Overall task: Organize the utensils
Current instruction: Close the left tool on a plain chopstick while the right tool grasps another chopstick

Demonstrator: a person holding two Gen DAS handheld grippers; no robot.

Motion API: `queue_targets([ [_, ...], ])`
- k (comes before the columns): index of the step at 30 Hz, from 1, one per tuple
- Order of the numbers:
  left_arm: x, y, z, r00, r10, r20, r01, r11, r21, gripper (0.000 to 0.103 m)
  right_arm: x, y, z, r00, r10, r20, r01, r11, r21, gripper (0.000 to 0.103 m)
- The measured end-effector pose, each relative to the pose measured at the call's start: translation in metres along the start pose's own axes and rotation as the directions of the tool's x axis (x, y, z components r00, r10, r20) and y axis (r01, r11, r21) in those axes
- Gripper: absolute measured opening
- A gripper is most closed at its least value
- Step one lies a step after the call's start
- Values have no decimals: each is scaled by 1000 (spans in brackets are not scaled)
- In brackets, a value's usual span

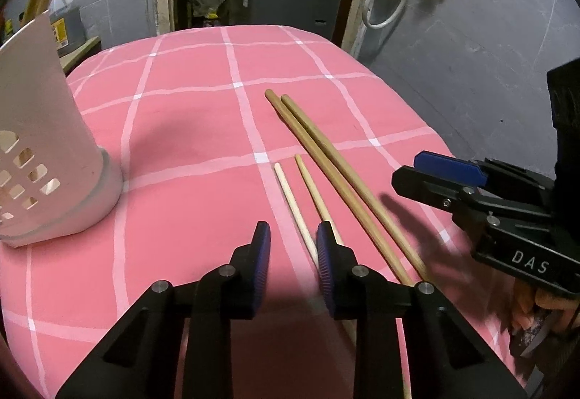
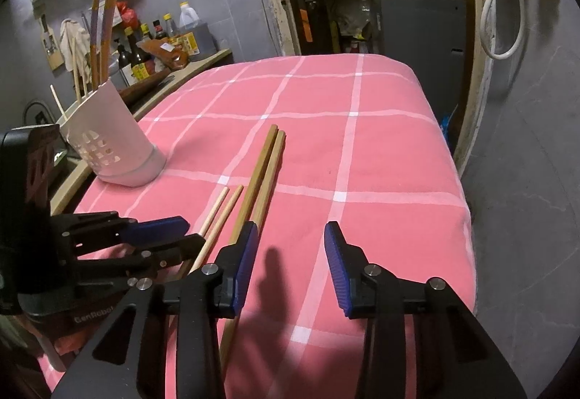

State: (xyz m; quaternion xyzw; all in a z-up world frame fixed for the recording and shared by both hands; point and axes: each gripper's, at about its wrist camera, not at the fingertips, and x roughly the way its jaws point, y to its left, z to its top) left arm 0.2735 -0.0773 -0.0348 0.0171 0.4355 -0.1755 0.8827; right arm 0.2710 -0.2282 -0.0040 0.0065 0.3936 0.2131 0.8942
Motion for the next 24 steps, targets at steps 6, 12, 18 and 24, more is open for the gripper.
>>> queue_targets([
  [6, 6, -1, 6, 998, 55, -7, -55, 999, 2, 9, 5, 3, 3, 1000, 11, -21, -11, 1000, -5, 34],
  [12, 5, 11, 8, 999, 48, -15, -48, 999, -20, 6, 21, 11, 13, 997, 41, -58, -42, 999, -19, 26],
  [18, 2, 18, 6, 1000, 14, -9, -14, 1000, -26, 5, 47, 18, 23, 992, 23, -127, -30, 998, -52, 20],
  [24, 1, 15, 6, 1000, 16, -12, -16, 1000, -14, 5, 64, 14, 39, 986, -18, -165, 9, 999, -53, 17],
])
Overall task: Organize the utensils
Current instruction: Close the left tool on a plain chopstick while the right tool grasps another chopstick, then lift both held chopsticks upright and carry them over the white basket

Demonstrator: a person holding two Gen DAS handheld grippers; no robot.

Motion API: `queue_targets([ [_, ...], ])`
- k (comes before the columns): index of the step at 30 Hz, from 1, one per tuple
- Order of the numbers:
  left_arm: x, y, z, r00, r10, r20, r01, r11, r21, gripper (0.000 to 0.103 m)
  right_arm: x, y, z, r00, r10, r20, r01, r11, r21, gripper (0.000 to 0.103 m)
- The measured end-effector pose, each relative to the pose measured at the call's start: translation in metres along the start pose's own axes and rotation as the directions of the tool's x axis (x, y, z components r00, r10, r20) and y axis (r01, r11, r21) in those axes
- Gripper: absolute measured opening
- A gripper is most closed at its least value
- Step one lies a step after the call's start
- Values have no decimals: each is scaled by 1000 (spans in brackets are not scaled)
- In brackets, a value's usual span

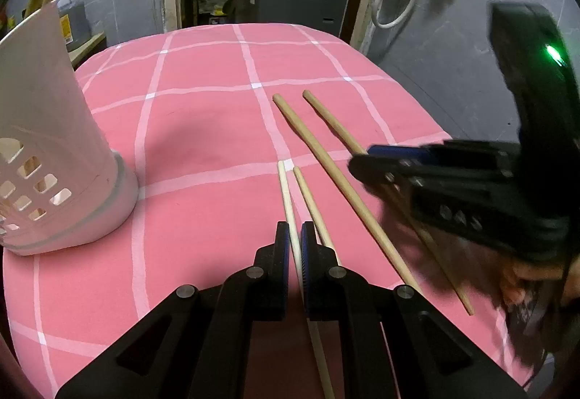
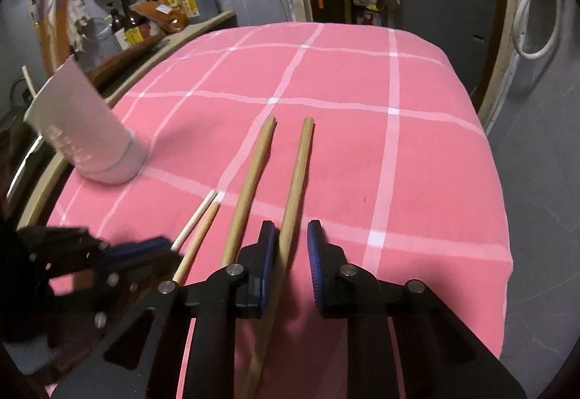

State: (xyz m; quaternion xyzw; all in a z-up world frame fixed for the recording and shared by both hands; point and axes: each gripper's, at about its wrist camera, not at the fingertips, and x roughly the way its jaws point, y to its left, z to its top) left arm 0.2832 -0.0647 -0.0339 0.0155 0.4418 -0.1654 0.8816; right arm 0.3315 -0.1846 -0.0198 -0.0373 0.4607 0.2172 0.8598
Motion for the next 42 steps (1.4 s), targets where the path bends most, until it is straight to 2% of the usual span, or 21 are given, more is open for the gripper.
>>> queue_targets([
  [6, 1, 3, 2, 1000, -17, -6, 17, 1000, -14, 5, 8, 0, 18, 999, -7, -36, 9, 999, 38, 16],
  [7, 0, 4, 3, 1000, -24, -8, 24, 1000, -21, 5, 9, 0, 19, 999, -12, -37, 14, 999, 46, 15],
  [8, 0, 4, 3, 1000, -30, -10, 30, 999, -29, 4, 8, 0, 18, 999, -14, -36, 16, 998, 58, 8],
  [10, -1, 7, 4, 999, -44, -12, 43, 998, -47, 3, 4, -3, 14, 1000, 7, -25, -4, 995, 96, 6],
  [17, -18, 11, 6, 996, -78, 52, 82, 993, -88, 3, -26, -2, -5, 994, 59, 97, -73, 985, 155, 6],
  [21, -35, 11, 4, 988, -88, 125, 99, 991, -92, 3, -54, 1, -15, 970, 75, 233, -118, 978, 175, 6],
  [24, -49, 9, 4, 976, -94, 199, 115, 989, -96, 3, -76, 10, -25, 936, 77, 343, -141, 976, 167, 6],
  [27, -66, 10, 2, 953, -83, 291, 119, 987, -109, 3, -97, 23, -32, 884, 79, 460, -157, 979, 134, 6],
  [29, -78, 11, 0, 934, -86, 348, 133, 984, -114, 3, -110, 30, -37, 838, 85, 539, -178, 976, 124, 6],
  [31, -90, 10, -2, 912, -84, 401, 142, 983, -118, 3, -117, 36, -40, 806, 82, 587, -188, 975, 121, 6],
  [32, -92, 13, -1, 904, -83, 420, 146, 982, -120, 3, -121, 41, -42, 780, 80, 620, -187, 976, 109, 6],
  [37, -121, 20, -7, 846, -78, 527, 173, 976, -134, 3, -135, 55, -42, 703, 90, 706, -182, 982, 56, 6],
  [38, -127, 22, -8, 835, -79, 544, 181, 974, -135, 3, -139, 59, -43, 678, 97, 728, -190, 981, 46, 6],
  [42, -148, 27, -12, 788, -80, 611, 199, 971, -130, 3, -148, 64, -42, 628, 103, 771, -202, 979, 33, 6],
])
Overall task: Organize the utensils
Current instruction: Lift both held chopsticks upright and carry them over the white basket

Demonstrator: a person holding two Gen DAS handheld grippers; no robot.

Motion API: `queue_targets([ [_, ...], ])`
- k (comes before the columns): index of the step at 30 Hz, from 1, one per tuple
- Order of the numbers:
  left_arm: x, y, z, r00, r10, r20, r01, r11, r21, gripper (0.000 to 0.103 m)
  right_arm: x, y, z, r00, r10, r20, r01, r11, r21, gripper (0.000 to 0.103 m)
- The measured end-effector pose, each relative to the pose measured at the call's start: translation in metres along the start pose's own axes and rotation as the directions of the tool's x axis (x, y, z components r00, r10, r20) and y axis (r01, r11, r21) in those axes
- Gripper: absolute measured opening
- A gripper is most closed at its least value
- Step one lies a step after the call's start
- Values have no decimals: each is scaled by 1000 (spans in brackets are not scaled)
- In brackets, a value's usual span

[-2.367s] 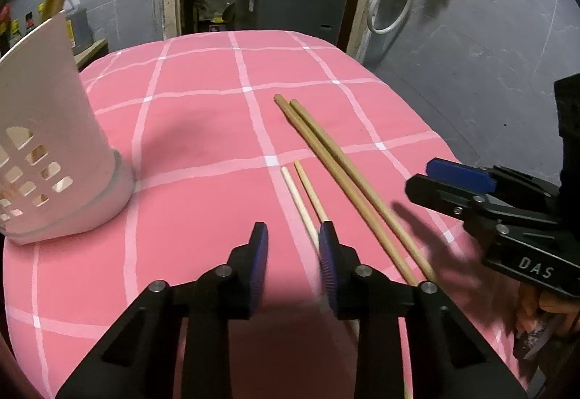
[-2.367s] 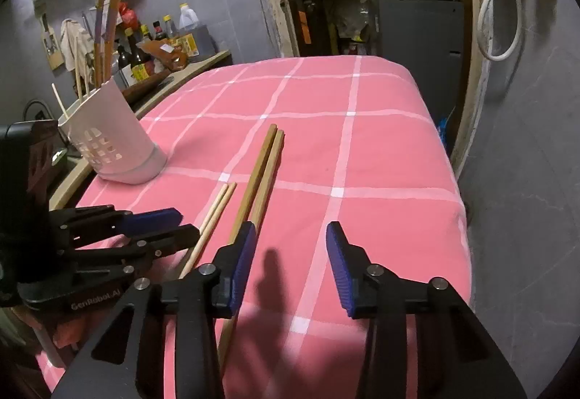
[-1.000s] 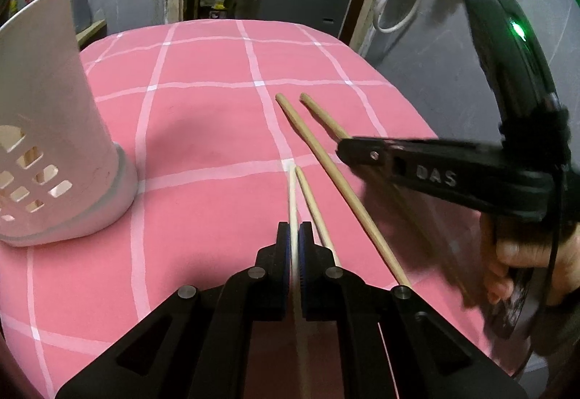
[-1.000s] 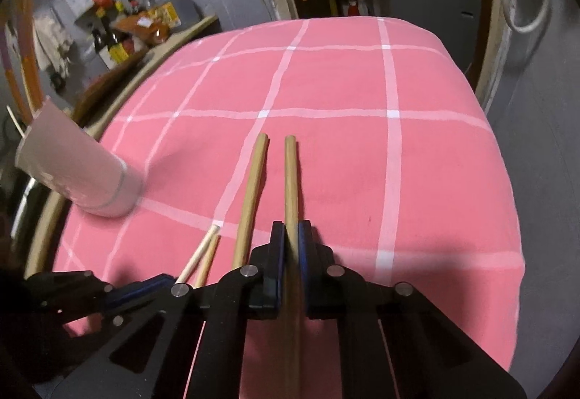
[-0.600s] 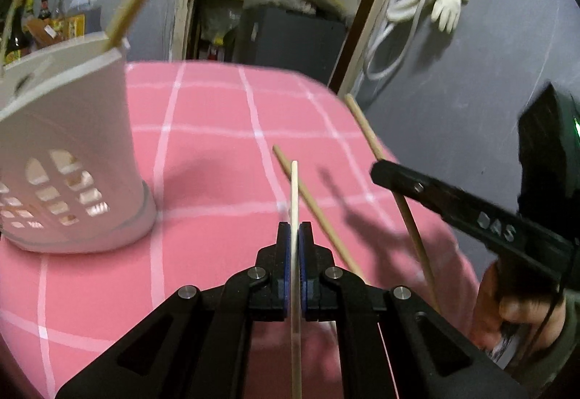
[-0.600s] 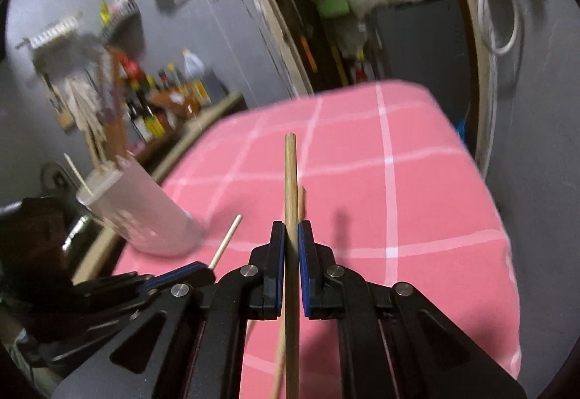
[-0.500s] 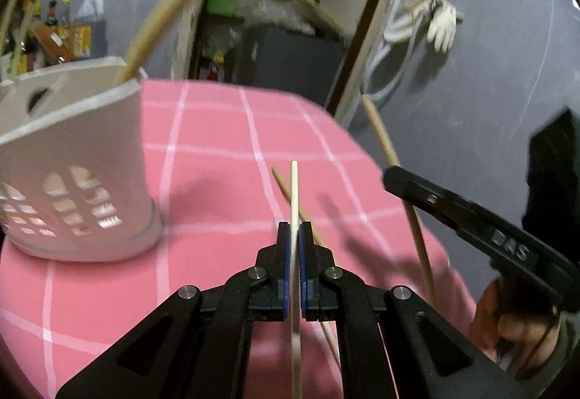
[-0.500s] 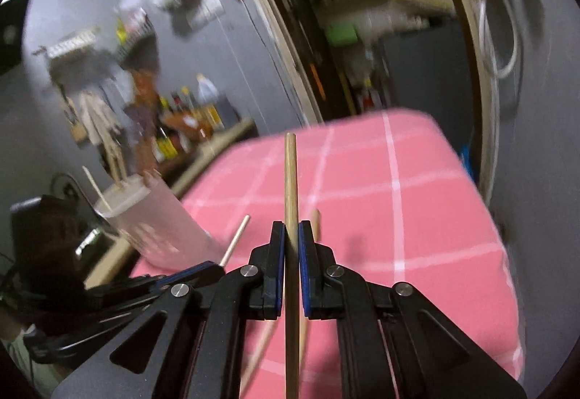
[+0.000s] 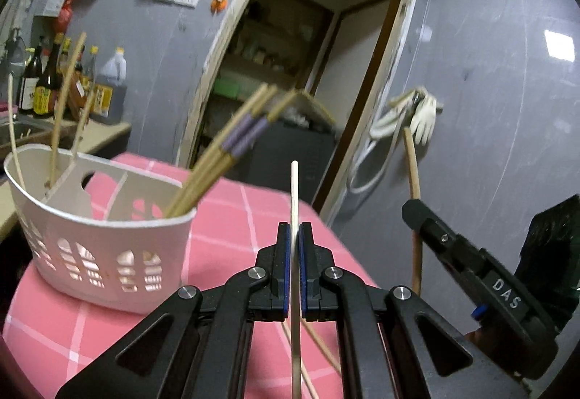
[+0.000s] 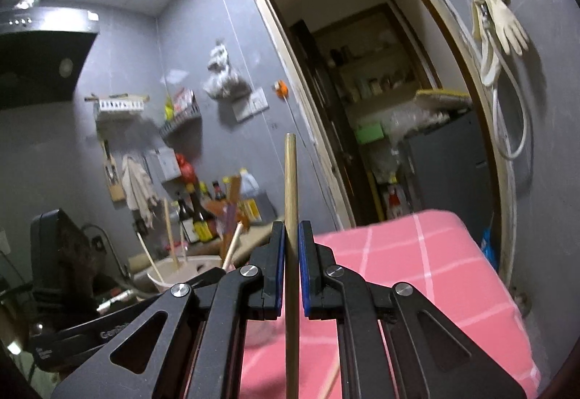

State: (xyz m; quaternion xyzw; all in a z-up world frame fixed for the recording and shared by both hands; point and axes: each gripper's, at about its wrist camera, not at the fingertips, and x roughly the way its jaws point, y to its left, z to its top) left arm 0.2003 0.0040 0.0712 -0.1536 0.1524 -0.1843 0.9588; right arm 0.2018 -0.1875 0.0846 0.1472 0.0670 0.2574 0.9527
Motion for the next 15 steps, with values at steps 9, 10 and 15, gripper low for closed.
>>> queue_targets([
  [9, -39, 9, 34, 984, 6, 176, -5, 1000, -3, 3, 9, 22, 19, 994, 61, 87, -60, 998, -16, 6],
  [10, -42, 11, 39, 980, 11, 199, -12, 1000, 3, 3, 12, 26, 22, 992, 73, 101, -71, 997, -20, 6],
  [15, -56, 33, 67, 954, 74, 291, -80, 997, 10, 3, 35, 48, 36, 977, 140, 158, -135, 990, -45, 6],
])
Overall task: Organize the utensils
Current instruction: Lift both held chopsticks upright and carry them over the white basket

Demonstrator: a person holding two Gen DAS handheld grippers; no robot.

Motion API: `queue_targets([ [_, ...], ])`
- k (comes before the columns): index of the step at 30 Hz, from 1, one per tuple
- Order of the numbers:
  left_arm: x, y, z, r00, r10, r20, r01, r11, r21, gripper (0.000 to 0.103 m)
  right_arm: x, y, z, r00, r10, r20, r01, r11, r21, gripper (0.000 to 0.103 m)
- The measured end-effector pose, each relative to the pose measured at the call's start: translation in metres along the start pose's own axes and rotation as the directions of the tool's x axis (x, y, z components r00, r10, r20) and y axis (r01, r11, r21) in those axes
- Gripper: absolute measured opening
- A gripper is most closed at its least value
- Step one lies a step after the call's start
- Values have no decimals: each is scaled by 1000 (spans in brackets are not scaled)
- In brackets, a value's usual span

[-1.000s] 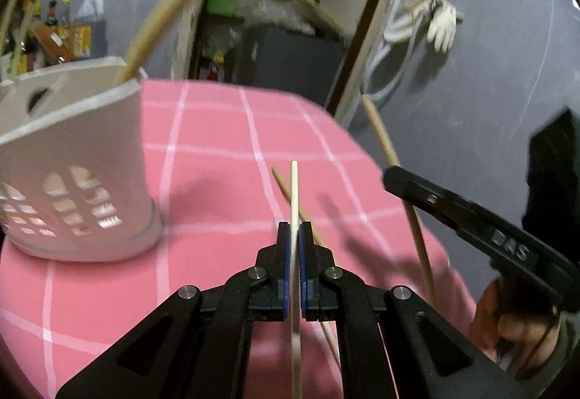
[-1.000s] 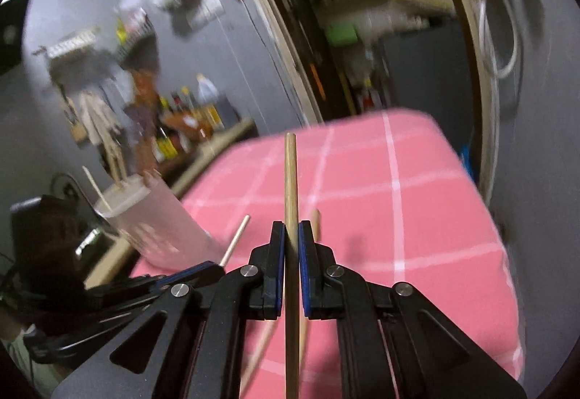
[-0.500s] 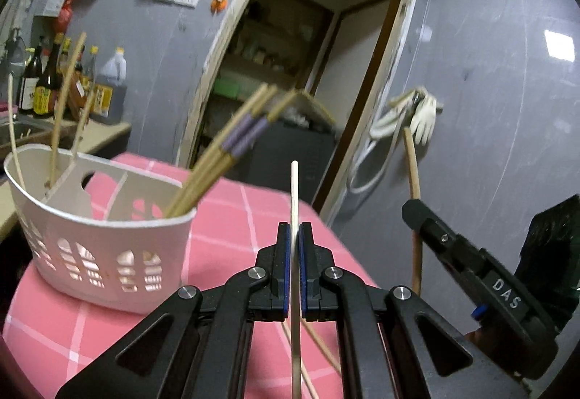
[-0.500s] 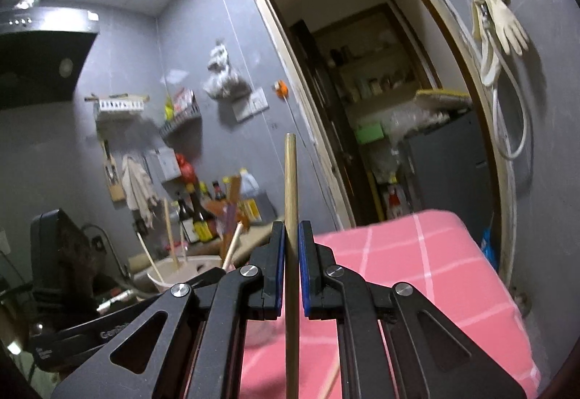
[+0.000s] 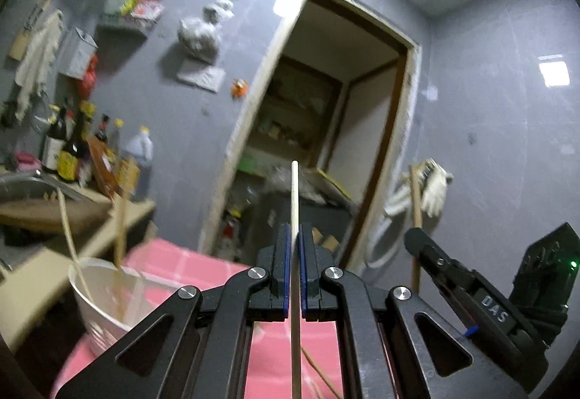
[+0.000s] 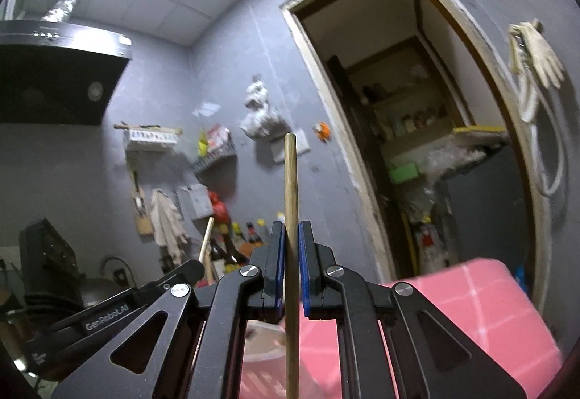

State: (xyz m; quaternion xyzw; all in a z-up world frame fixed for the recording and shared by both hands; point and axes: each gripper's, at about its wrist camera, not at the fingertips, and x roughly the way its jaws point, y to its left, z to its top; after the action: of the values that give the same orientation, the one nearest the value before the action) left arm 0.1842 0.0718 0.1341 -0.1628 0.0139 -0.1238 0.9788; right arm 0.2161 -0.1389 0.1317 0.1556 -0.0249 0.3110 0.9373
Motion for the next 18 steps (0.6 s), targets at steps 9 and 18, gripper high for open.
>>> queue_targets([
  [9, 10, 87, 34, 976, 172, 134, -163, 984, -72, 3, 62, 33, 2, 987, 104, 124, -102, 994, -27, 6],
  [18, 18, 145, 39, 936, 283, 208, -258, 956, -142, 3, 91, 34, -19, 981, 71, 182, -60, 996, -68, 6],
])
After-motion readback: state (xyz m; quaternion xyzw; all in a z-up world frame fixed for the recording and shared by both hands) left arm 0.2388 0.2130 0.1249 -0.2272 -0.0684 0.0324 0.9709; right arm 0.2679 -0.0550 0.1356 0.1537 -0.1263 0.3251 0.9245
